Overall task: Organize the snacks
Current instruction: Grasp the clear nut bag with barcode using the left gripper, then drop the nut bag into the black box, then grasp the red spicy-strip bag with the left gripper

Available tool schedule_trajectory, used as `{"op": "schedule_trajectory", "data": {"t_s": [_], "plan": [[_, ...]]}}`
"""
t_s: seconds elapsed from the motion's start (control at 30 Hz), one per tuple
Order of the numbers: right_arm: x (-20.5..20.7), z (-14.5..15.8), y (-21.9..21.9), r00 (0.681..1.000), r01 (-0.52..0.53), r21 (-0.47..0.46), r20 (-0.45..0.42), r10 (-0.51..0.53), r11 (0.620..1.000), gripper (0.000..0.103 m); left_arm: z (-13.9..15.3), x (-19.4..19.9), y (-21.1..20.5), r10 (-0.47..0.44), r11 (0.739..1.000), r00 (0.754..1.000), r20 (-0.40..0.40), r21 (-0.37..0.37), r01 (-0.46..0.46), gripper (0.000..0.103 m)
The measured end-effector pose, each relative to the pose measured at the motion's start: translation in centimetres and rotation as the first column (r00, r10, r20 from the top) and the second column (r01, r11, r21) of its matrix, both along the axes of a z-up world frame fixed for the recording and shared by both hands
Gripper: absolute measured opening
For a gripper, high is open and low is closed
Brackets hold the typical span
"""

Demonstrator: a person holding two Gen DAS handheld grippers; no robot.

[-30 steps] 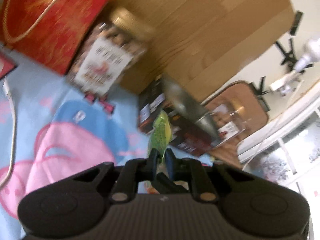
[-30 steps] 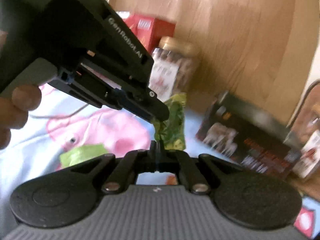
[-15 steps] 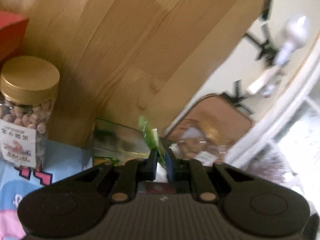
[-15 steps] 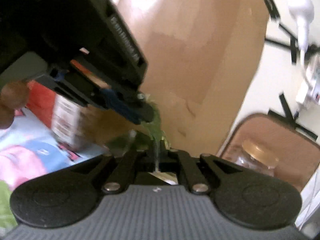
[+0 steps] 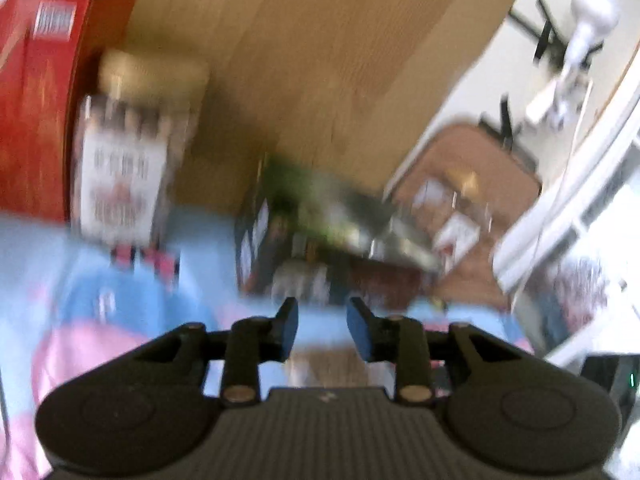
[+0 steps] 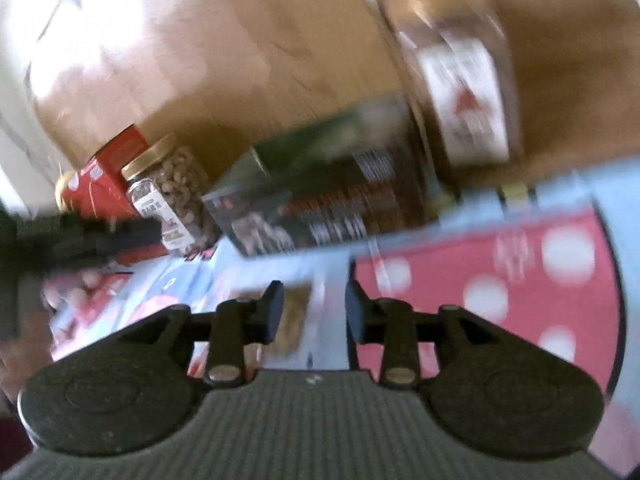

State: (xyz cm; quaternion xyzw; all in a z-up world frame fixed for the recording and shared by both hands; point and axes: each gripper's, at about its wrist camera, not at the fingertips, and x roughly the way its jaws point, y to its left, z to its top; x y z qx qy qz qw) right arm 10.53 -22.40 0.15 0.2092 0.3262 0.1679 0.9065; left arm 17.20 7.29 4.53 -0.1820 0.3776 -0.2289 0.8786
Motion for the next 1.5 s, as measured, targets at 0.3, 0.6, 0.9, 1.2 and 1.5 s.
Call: {"op": "schedule_trajectory", "data": {"t_s": [0.3,0.6,0.9,1.2,1.5], "plan": [[0.4,-2.2,1.4,0.990,-0.015,0.189,-0.132,0.041,0.982,0.026,-5.0,0.4,-2.0,-0.042,0.998,0.985,-0.165,-0.051,0.034,0.033],[-0.5,2.2,2.5,0.998,-0.060,0.155,0.027,0.056,0.986,0.014,0.1,-0.9,-1.5,-0.049,0.995,0.998,-0.045,-0.087,0.045,0.030],[4.8,6.8,2.3,0.985,-0.007,0.082,0.173,-0.007,0.997,0.015,4.1,6.2,-4.2,-0.004,1.000,0.997,0.075,-0.003,0.004,0.033],[6.9,5.1,2.1,0.984,0.068,0.014,0.165,-0.069,0.998,0.044,2.9,8.5,-5.4,0.063,0.990,0.994,0.090,0.119,-0.073,0.036],[-0.4,1.6,0.9,0.982,-0.172,0.133,-0.060,0.181,0.976,0.044,-0.2,-1.9,-1.5,-0.068,0.996,0.996,-0.050,0.060,0.071,0.036]]}}
